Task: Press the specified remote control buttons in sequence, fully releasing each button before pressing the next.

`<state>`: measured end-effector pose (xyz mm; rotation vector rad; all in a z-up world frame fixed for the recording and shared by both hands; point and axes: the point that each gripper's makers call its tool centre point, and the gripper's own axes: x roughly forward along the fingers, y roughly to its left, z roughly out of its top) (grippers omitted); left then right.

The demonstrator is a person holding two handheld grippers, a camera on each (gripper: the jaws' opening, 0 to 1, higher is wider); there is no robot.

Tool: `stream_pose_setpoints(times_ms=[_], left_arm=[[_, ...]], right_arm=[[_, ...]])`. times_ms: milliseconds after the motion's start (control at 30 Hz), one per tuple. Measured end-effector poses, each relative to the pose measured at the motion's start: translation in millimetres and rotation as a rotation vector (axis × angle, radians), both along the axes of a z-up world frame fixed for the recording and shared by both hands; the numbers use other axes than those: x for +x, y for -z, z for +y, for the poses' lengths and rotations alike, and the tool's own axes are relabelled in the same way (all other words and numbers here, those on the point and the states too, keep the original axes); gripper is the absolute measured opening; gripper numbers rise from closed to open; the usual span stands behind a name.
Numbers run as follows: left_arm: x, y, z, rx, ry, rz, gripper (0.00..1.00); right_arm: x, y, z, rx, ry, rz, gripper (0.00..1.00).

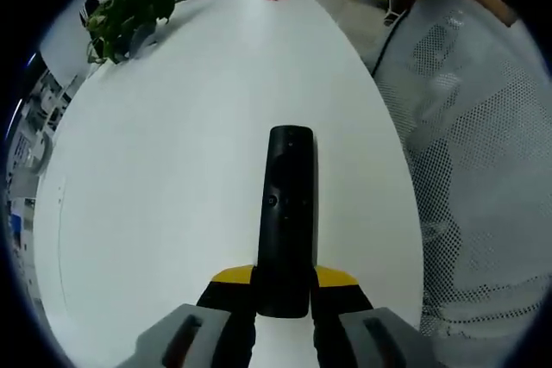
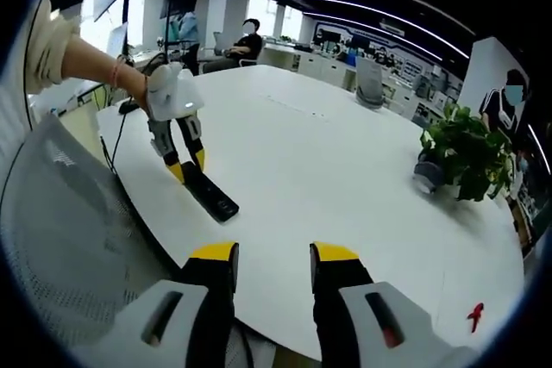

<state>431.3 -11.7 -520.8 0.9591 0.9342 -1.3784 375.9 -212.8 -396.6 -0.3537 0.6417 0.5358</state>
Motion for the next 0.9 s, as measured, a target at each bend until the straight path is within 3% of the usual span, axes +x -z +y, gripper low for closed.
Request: stream_pose_setpoints(times_ms=[500,900], left_arm=[[-25.0,-1.7,3.0,-0.044,-0.063,0.026,0.23],[-51.5,-1.5,2.3,-0.045,-0.073,0.013,0.23]], right_arm=[[-5.0,7.5,3.0,-0.034,-0.030,0.035,0.34],[-11.8,15.5,12.3,-0.044,-0.084,0.078,0.33]])
